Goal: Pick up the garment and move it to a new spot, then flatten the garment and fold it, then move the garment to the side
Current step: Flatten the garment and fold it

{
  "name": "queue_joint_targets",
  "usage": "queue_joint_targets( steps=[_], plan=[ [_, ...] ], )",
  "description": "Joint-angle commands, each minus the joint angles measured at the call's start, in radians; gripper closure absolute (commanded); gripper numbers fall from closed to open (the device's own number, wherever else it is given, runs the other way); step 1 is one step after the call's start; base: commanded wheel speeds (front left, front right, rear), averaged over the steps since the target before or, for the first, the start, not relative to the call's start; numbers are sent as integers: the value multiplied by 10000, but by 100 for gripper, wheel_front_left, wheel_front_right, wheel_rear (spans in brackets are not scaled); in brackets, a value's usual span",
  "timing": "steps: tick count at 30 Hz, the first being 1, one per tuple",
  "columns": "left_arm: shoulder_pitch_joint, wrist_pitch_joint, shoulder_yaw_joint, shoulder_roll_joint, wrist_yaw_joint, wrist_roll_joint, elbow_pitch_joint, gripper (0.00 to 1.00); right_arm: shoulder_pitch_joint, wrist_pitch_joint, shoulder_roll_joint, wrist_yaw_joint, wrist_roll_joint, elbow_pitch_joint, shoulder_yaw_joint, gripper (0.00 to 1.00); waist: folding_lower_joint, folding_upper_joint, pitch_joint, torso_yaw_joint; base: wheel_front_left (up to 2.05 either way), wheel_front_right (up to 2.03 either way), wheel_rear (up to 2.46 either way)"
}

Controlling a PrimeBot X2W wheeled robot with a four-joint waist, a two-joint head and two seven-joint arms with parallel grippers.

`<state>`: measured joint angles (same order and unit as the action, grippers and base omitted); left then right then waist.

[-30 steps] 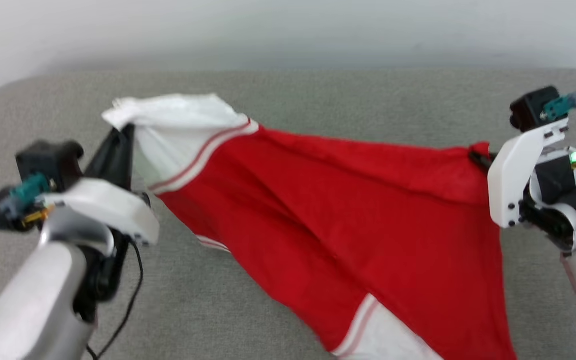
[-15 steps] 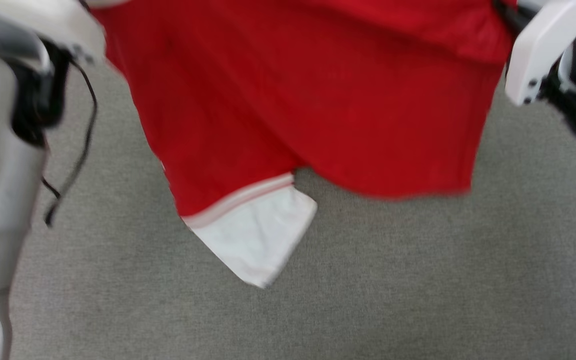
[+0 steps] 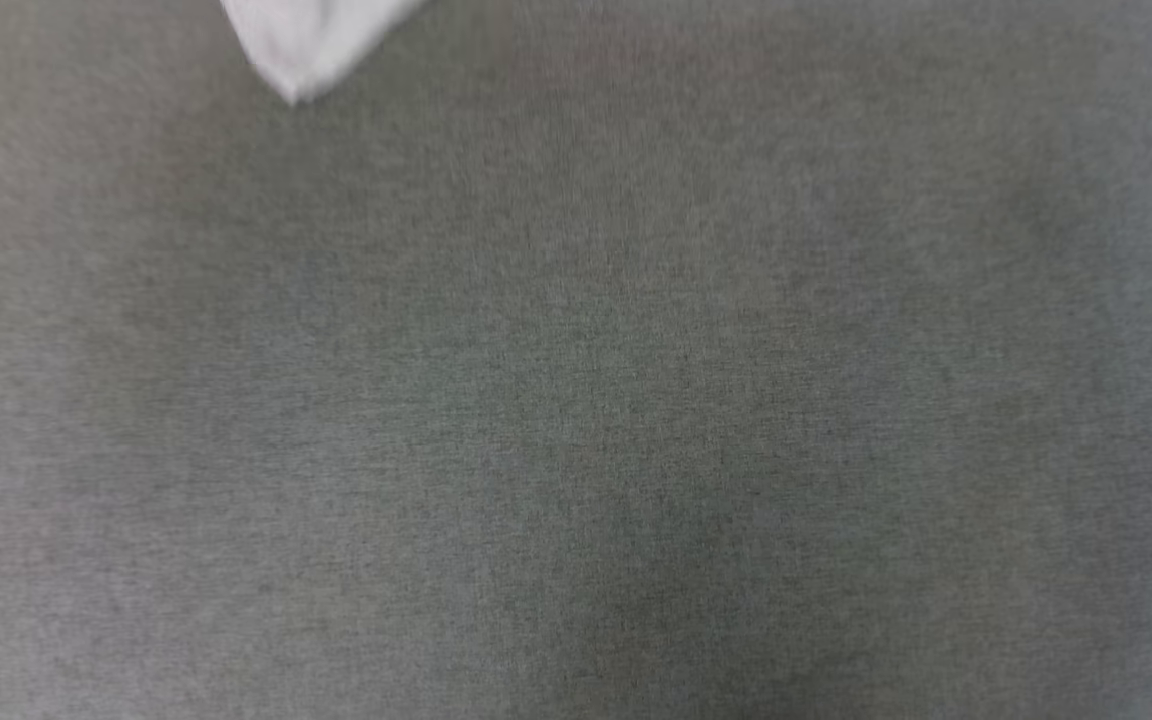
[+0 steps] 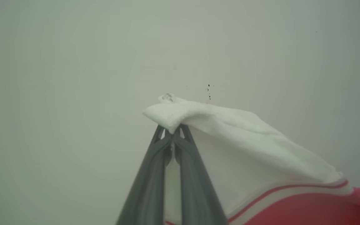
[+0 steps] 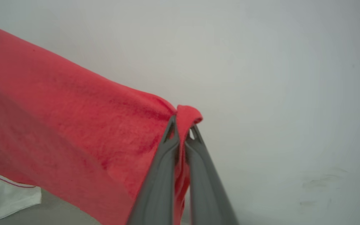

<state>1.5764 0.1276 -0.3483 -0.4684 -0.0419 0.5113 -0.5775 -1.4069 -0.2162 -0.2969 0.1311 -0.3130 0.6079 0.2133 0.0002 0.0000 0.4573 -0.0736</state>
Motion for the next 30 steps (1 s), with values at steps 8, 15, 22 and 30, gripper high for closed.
queue_joint_targets(
  steps=[8, 15, 22, 30],
  plan=[
    [1554, 245, -116, 196, 304, -122, -695, 100, -1497, 739, 111, -6, 261, 697, -69, 100, -2, 0, 1681, 48, 0, 0, 0],
    [941, 444, -156, 442, 420, 152, -1270, 100, -1658, 1162, 362, -6, 192, 1589, 468, 100, -2, 0, 2239, 124, 0, 0, 0],
    [-413, 728, -42, 785, 677, 755, -2044, 100, -1035, 1598, 519, -6, -188, 2527, 1037, 100, -2, 0, 2070, 275, 0, 0, 0],
    [-3424, 1080, 215, 1147, 1006, 1596, -2688, 100, 1567, 2605, 569, -7, -1285, 2905, 1621, 100, -2, 0, 356, 574, 0, 0, 0]
  ],
)
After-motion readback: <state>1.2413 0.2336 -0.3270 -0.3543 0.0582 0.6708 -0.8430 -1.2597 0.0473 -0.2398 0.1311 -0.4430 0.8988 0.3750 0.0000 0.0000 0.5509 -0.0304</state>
